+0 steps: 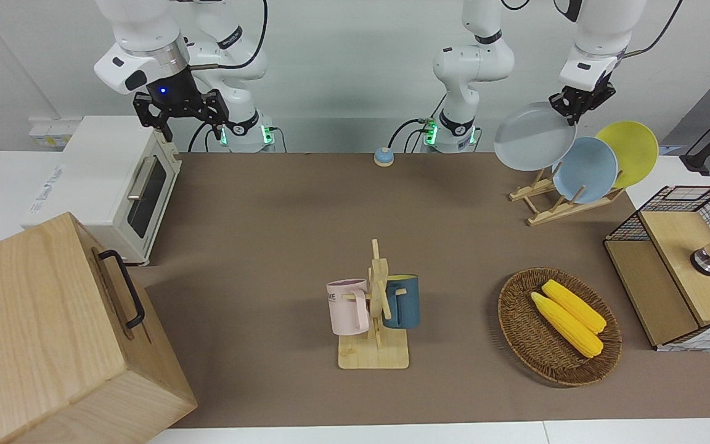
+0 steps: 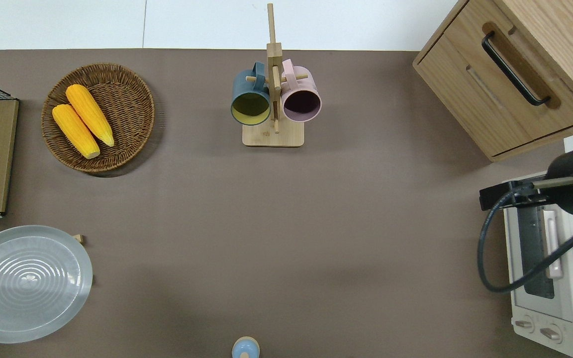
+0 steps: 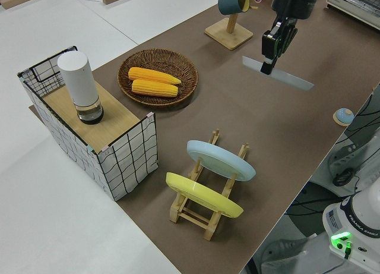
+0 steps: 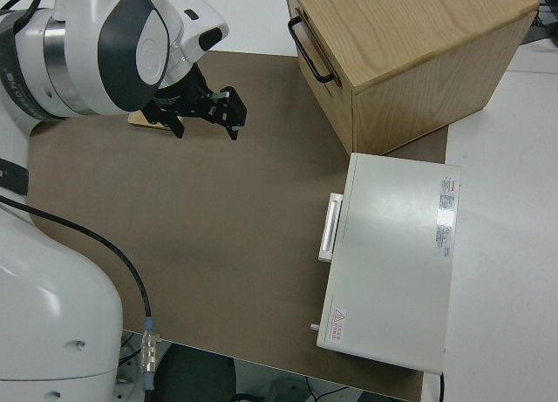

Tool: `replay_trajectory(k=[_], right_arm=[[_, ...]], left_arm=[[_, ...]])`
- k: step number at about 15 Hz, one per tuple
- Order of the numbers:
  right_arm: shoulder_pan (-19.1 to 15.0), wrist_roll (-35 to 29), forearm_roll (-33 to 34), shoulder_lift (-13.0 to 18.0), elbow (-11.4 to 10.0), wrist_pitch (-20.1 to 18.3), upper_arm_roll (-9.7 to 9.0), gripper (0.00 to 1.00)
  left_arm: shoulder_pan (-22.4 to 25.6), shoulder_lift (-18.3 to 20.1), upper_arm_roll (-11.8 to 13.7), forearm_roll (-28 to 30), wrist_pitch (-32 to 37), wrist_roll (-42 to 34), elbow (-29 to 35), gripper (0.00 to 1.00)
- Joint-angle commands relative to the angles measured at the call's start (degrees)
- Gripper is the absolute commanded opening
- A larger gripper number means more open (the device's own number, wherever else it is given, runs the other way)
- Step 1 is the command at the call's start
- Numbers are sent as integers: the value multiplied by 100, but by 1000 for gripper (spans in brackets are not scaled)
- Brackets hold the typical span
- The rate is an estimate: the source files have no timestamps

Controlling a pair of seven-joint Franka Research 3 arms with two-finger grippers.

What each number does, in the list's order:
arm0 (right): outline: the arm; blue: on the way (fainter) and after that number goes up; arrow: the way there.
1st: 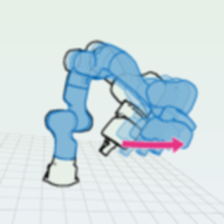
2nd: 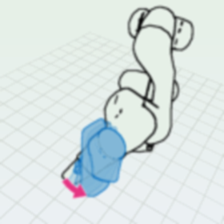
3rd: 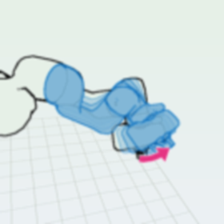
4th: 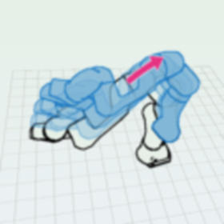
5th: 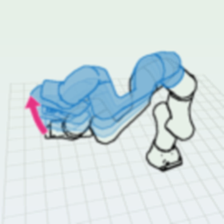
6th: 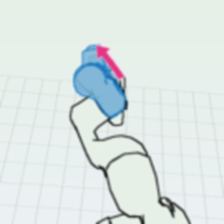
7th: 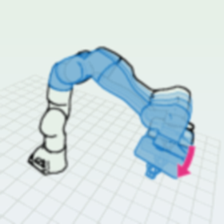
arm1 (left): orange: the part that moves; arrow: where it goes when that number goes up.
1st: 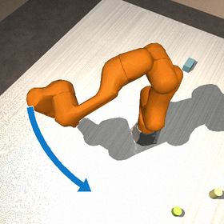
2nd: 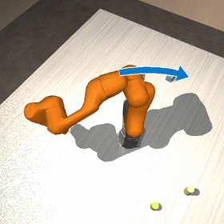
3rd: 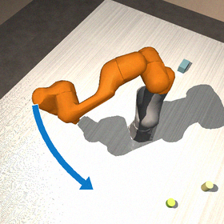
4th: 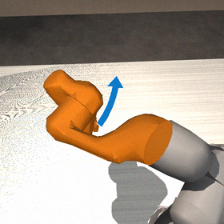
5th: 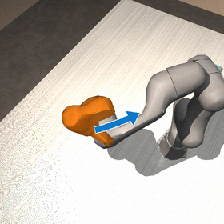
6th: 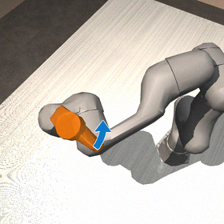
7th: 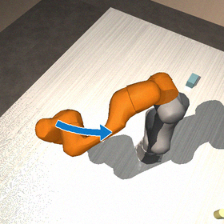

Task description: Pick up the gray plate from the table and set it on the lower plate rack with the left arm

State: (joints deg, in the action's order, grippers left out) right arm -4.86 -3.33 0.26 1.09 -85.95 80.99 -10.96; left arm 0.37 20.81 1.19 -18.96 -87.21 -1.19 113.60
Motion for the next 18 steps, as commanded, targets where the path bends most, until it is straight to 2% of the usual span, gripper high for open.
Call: replay_trajectory(k=[1,7,18], right_arm=[[-41,8,-34,14,35,-83,-38,990],[-41,-1,-34,14,35,-83,-29,990],[-41,-1,-34,14,35,-83,-38,990]], left_arm=[[-2,-69,-4,-607,125,40,-48,0],[-20,-78,-5,-1241,125,136,250,0],[-134,-113,-329,-2453,38,1576,1155,0]])
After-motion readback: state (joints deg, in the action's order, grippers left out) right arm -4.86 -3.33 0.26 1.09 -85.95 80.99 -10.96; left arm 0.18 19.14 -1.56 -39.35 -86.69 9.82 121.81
